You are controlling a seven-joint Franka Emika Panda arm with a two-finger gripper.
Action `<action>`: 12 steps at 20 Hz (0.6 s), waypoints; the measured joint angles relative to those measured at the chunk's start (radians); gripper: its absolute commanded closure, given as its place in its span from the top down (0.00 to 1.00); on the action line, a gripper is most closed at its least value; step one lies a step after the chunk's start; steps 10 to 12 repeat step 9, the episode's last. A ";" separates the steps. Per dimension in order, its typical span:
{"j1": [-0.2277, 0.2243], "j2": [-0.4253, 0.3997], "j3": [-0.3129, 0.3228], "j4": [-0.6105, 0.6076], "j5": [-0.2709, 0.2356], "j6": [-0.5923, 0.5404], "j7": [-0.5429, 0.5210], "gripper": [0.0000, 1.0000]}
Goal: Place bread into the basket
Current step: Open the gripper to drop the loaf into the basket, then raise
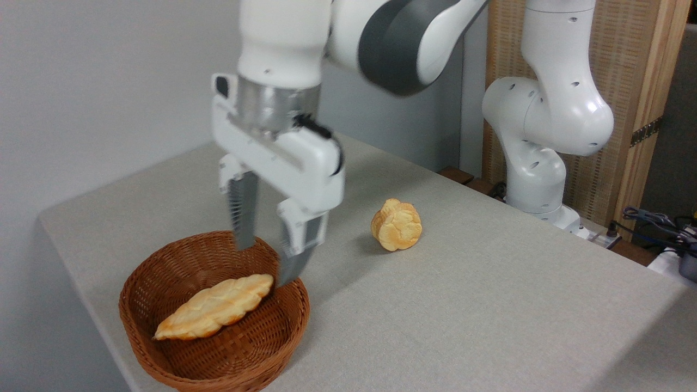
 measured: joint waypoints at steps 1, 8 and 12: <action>0.001 -0.021 0.008 0.000 0.018 -0.050 0.000 1.00; 0.002 -0.077 0.013 0.009 0.063 -0.213 0.000 1.00; 0.002 -0.076 0.014 0.011 0.063 -0.214 0.000 1.00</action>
